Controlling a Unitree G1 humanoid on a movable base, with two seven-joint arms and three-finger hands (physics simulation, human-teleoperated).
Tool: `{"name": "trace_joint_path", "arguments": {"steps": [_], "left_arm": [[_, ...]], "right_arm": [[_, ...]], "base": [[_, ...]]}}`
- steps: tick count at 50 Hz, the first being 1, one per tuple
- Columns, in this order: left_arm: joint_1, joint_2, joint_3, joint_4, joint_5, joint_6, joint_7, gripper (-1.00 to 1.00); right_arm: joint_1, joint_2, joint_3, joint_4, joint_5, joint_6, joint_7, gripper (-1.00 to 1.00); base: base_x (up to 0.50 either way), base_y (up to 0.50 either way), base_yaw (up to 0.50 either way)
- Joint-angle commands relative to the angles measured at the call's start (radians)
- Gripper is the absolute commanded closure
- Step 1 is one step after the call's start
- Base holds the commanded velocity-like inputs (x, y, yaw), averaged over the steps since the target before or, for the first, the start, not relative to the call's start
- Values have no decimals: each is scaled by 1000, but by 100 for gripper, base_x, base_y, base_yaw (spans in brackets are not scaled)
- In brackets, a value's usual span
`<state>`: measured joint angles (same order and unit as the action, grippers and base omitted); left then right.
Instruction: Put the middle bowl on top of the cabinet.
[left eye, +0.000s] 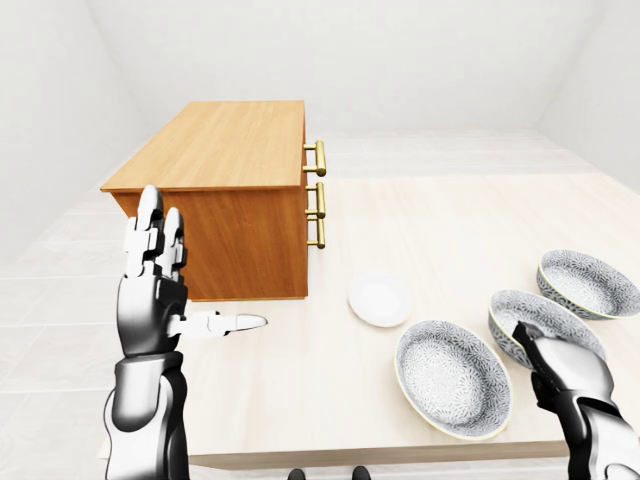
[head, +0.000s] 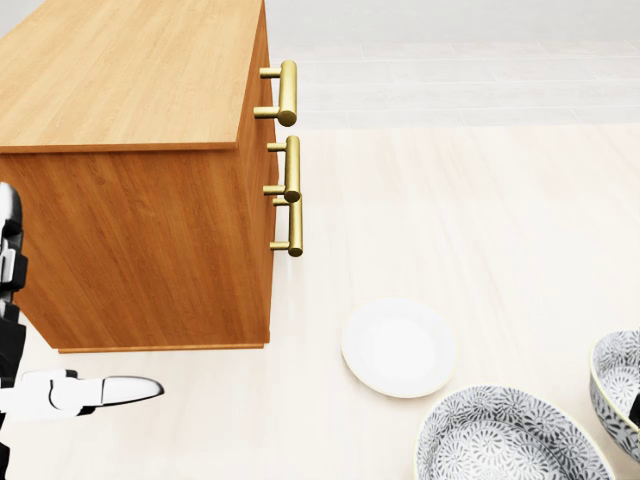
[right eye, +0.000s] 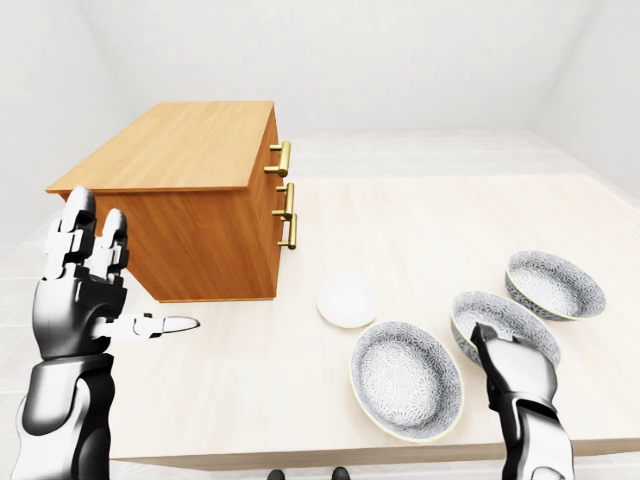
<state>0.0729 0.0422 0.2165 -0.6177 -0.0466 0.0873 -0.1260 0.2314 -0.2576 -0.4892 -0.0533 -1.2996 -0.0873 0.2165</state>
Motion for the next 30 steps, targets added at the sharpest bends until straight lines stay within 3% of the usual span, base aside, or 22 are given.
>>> {"name": "trace_joint_path", "arguments": {"steps": [1,30], "left_arm": [[-1,1,4,-1,-3,0,1,-100],[-9,5,10,-43,-4,0,3,-100]], "right_arm": [[1,-1,-16,-36,33,0,24,100],[-39,-15,-129,-182,133,0,130,100]], "base": [[0,0,0],[0,0,0]]}}
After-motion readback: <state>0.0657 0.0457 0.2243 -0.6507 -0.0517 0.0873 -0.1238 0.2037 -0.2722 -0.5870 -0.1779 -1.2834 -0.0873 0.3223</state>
